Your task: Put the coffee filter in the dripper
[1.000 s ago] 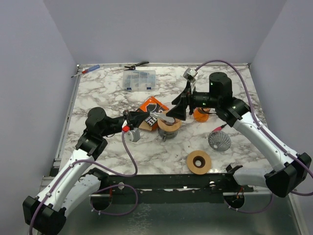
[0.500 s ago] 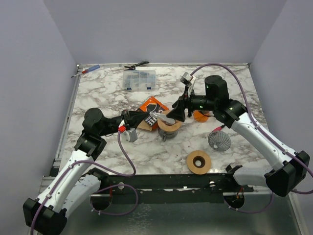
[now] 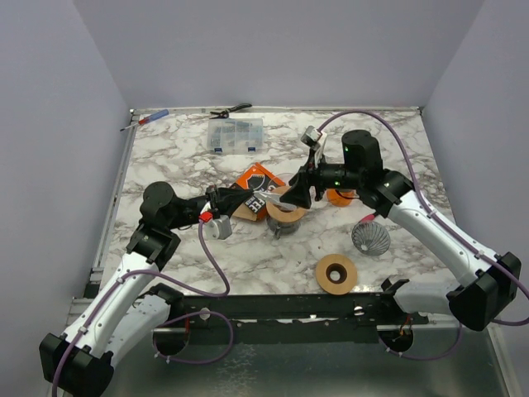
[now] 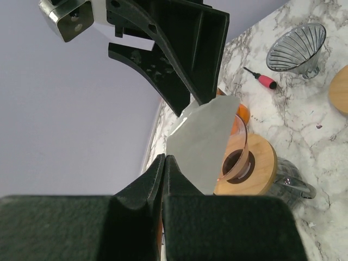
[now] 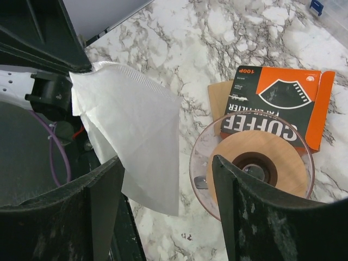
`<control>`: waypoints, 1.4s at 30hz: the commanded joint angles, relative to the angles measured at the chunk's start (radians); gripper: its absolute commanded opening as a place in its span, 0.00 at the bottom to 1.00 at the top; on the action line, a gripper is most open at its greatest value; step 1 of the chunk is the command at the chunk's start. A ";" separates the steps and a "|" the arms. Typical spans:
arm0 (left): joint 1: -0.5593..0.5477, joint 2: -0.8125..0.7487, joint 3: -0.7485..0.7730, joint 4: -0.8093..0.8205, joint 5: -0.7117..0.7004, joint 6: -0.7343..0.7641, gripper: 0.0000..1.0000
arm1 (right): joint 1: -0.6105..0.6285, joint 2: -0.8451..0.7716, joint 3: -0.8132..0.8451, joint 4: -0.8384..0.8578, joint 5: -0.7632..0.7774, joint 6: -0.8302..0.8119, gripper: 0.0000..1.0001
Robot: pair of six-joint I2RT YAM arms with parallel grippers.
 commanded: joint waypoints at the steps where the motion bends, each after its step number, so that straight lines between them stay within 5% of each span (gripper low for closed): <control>1: 0.007 -0.002 0.002 0.022 0.048 -0.015 0.00 | 0.015 -0.032 -0.035 0.034 0.030 -0.013 0.70; 13: 0.007 0.003 0.005 0.030 0.068 -0.036 0.00 | 0.035 -0.097 -0.099 0.129 0.114 -0.018 0.68; 23: 0.008 0.001 0.012 0.036 0.099 -0.056 0.00 | 0.050 -0.095 -0.113 0.202 0.056 0.012 0.48; 30: 0.008 0.005 0.014 0.037 0.106 -0.070 0.04 | 0.049 -0.124 -0.132 0.214 0.057 0.018 0.03; 33: 0.008 0.004 0.014 0.038 0.100 -0.076 0.08 | 0.050 -0.138 -0.148 0.219 0.078 0.025 0.00; 36: 0.008 0.005 0.012 0.043 0.085 -0.087 0.50 | 0.050 -0.146 -0.145 0.210 0.111 0.041 0.00; 38: 0.008 0.002 0.011 0.047 0.074 -0.090 0.96 | 0.050 -0.152 -0.141 0.202 0.144 0.054 0.00; 42: 0.006 -0.018 0.011 0.056 0.024 -0.094 0.99 | 0.050 -0.166 -0.136 0.196 0.232 0.089 0.00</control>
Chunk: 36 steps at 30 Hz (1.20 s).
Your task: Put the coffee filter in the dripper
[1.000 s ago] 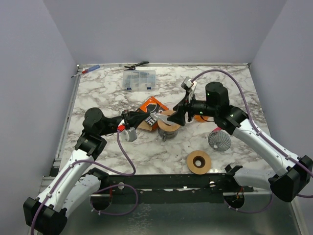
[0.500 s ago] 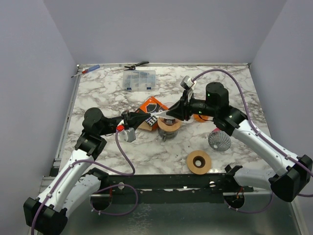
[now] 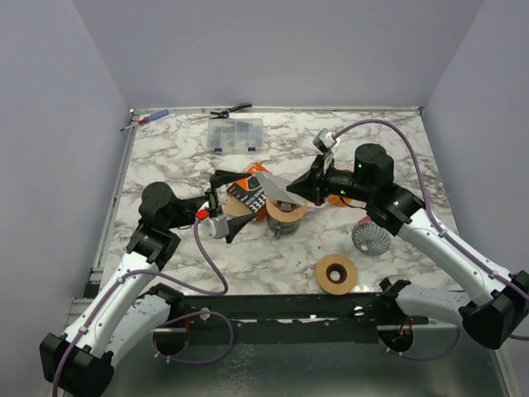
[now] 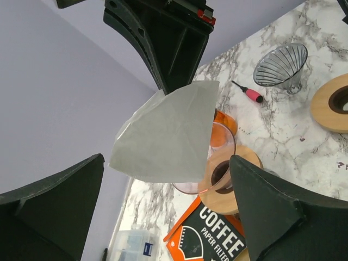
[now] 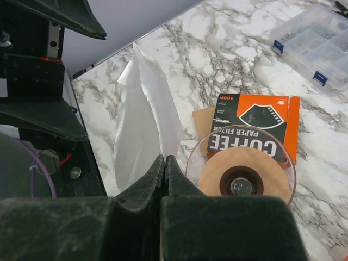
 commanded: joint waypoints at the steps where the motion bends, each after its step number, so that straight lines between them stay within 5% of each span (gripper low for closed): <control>1: 0.003 -0.028 0.010 0.024 -0.047 -0.011 0.99 | 0.006 -0.026 0.011 -0.001 0.126 0.048 0.00; 13: 0.003 -0.127 -0.087 0.075 -0.320 -0.263 0.99 | 0.005 -0.014 0.097 -0.142 0.298 0.100 0.00; 24: 0.003 -0.197 -0.201 0.114 -0.724 -0.807 0.99 | 0.003 0.018 0.141 -0.229 0.329 0.146 0.00; 29: 0.002 -0.157 -0.162 -0.020 -0.941 -1.071 0.99 | -0.005 0.049 0.162 -0.275 0.328 0.172 0.00; 36: 0.003 0.044 0.005 -0.303 -0.969 -1.209 0.99 | -0.043 0.084 0.161 -0.294 0.282 0.211 0.00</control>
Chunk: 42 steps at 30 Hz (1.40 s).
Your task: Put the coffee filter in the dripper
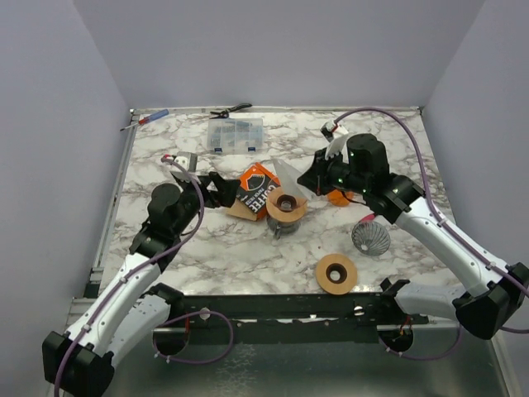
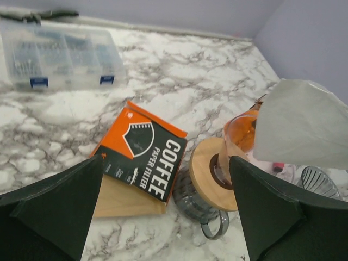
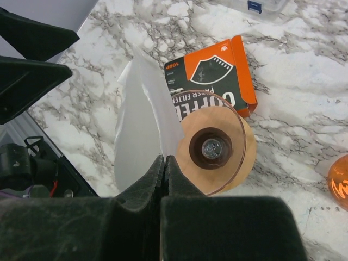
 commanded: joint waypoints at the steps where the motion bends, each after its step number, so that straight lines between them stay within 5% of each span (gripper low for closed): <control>1: 0.003 0.124 0.115 -0.226 -0.100 -0.138 0.99 | -0.039 0.024 0.026 -0.041 -0.040 0.038 0.00; 12: 0.004 0.191 0.154 -0.239 -0.074 -0.119 0.99 | -0.133 0.050 0.004 -0.043 -0.180 0.074 0.00; 15: 0.003 0.192 0.158 -0.240 -0.158 -0.179 0.99 | -0.133 0.066 0.020 -0.066 -0.169 0.072 0.00; 25: -0.022 0.322 0.250 -0.212 -0.030 -0.380 0.99 | -0.132 0.116 0.049 -0.104 -0.164 0.063 0.00; 31: -0.102 0.314 0.284 -0.198 -0.078 -0.422 0.99 | -0.127 0.130 0.061 -0.119 -0.090 0.081 0.00; 36: -0.154 0.327 0.295 -0.196 -0.079 -0.456 0.99 | -0.108 0.146 0.048 -0.106 -0.077 0.078 0.07; 42: -0.226 0.350 0.310 -0.196 -0.111 -0.453 0.99 | -0.098 0.153 0.025 -0.059 -0.118 0.094 0.45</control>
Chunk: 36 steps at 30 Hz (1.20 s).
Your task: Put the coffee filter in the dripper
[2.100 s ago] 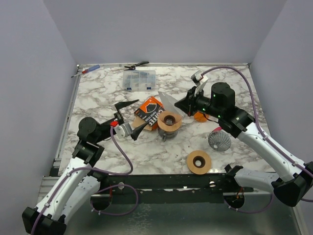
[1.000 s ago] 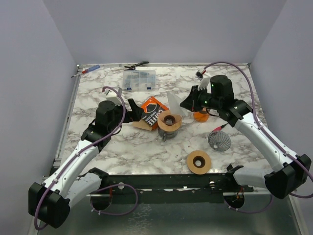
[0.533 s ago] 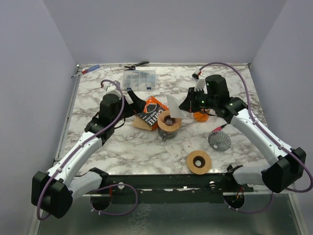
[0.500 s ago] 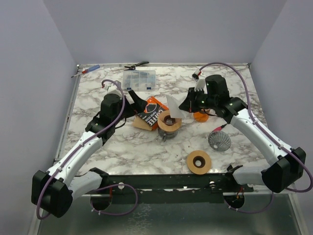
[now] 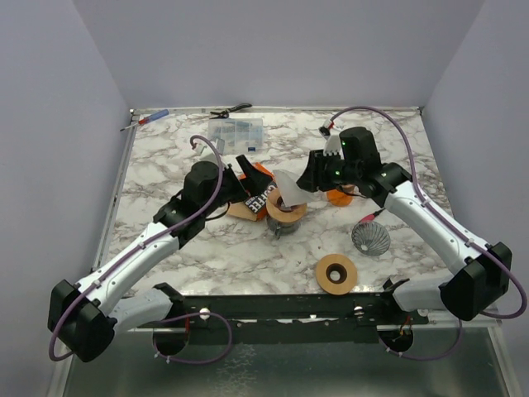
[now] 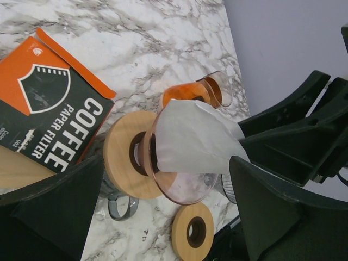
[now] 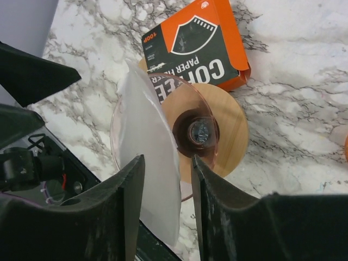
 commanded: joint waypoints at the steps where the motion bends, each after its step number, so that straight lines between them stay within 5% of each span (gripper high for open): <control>1: -0.053 0.017 0.036 0.010 -0.042 -0.009 0.99 | 0.010 0.010 -0.007 0.035 -0.027 0.009 0.48; 13: -0.107 0.033 0.053 -0.006 -0.087 0.019 0.99 | 0.029 0.033 -0.019 0.063 -0.085 0.017 0.61; 36: -0.115 0.144 0.033 -0.026 -0.132 0.050 0.97 | 0.033 0.035 -0.014 0.043 0.004 -0.008 0.61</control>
